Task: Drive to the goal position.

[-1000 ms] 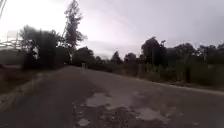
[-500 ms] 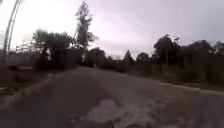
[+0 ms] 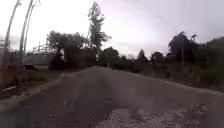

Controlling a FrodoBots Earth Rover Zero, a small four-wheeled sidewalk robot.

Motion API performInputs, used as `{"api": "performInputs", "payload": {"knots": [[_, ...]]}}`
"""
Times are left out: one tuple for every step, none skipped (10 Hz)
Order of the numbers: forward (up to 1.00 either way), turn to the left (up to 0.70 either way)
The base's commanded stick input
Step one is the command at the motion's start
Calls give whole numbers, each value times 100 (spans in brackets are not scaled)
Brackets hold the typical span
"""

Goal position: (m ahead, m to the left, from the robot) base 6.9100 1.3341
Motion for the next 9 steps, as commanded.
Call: {"api": "performInputs", "payload": {"knots": [[85,4],[85,0],[85,0],[85,0],[85,0],[85,0],[85,0],[85,0],[85,0]]}}
